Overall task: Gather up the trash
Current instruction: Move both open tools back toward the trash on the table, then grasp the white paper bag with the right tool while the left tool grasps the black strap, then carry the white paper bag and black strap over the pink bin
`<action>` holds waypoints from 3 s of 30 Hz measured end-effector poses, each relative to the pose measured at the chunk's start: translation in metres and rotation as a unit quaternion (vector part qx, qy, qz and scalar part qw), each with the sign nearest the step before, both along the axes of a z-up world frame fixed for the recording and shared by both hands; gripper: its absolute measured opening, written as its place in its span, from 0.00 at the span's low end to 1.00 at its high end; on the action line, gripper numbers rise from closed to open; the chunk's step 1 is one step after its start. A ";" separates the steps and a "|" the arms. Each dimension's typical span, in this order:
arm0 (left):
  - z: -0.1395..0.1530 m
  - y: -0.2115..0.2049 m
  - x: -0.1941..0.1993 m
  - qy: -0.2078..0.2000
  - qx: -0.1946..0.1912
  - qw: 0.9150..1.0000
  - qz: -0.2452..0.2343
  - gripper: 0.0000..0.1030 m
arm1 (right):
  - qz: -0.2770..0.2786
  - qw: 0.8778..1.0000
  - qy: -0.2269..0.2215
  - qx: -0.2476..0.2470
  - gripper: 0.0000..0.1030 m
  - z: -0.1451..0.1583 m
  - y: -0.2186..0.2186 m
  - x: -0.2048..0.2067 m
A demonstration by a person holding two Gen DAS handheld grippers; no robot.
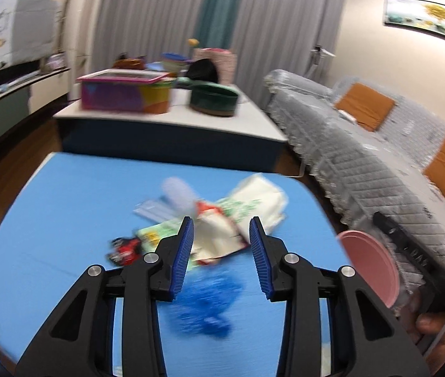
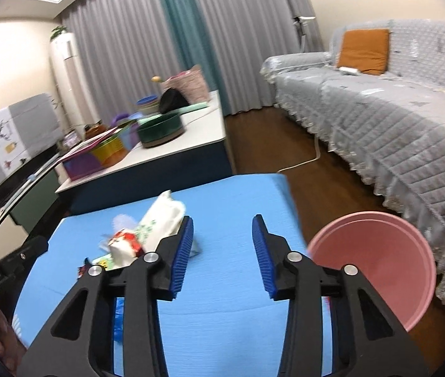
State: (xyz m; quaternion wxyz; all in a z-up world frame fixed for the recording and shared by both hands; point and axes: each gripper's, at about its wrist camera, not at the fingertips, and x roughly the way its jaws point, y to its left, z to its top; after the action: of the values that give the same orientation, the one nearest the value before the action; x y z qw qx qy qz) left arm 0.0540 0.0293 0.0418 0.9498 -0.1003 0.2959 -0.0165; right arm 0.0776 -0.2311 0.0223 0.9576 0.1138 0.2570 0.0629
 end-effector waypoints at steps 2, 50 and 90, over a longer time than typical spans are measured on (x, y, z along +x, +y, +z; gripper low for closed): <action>-0.010 0.011 -0.001 0.009 -0.003 1.000 0.016 0.36 | 0.011 1.000 0.002 0.001 0.38 -0.004 0.011 0.006; -0.083 0.053 0.018 0.093 -0.029 0.994 0.057 0.00 | 0.126 0.989 0.073 0.033 0.10 -0.053 0.073 0.119; -0.072 0.039 0.007 0.083 -0.003 0.995 0.051 0.10 | 0.159 0.987 0.016 -0.015 0.00 0.029 0.050 0.031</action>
State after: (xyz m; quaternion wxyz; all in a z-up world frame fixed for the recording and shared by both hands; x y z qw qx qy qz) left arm 0.0611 0.0680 -0.0306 0.9213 -0.1191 0.3680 0.0398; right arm 0.1086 -0.1813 0.0516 0.9326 0.0582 0.2883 0.2092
